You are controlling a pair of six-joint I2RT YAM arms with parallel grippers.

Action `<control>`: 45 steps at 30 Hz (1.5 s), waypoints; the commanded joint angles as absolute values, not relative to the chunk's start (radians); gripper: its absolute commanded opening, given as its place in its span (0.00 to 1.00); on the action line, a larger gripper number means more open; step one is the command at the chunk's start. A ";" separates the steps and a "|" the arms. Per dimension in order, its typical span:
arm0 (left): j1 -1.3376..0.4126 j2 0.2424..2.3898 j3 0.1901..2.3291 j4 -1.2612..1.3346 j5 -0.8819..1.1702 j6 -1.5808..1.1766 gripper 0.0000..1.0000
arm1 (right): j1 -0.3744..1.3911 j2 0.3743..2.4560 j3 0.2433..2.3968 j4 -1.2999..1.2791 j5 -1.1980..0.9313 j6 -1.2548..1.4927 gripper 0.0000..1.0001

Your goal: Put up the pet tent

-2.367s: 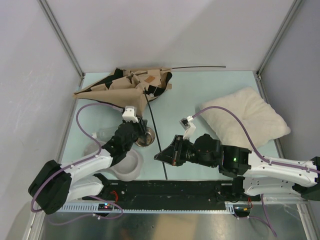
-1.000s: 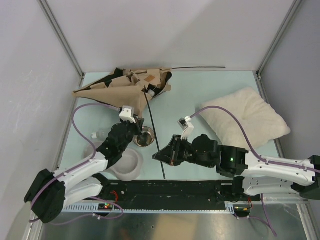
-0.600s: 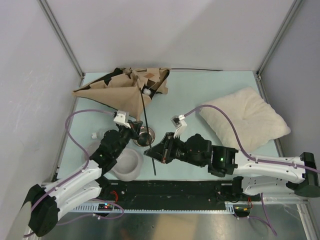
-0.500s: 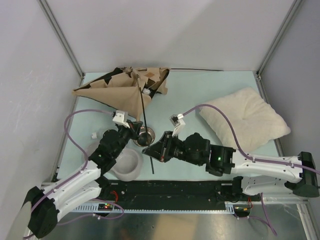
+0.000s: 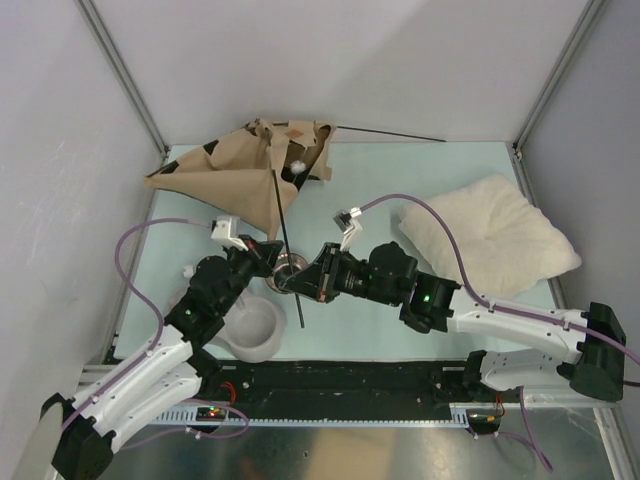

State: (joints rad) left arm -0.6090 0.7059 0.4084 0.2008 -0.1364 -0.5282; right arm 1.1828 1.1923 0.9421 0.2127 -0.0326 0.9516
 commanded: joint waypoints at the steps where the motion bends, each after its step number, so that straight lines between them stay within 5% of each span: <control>1: -0.622 0.670 0.405 0.088 -0.049 -0.616 0.00 | 1.090 1.211 0.950 0.374 -0.031 0.933 0.00; 25: -0.623 0.571 0.408 -0.072 0.088 -0.713 0.00 | 0.919 1.453 1.073 0.608 -0.305 1.003 0.00; 36: -0.625 0.505 0.396 -0.129 0.174 -0.777 0.00 | 0.920 1.568 1.182 0.617 -0.291 0.952 0.00; 45: -0.624 0.461 0.396 -0.255 0.219 -0.790 0.00 | 0.874 1.649 1.298 0.566 -0.486 0.973 0.00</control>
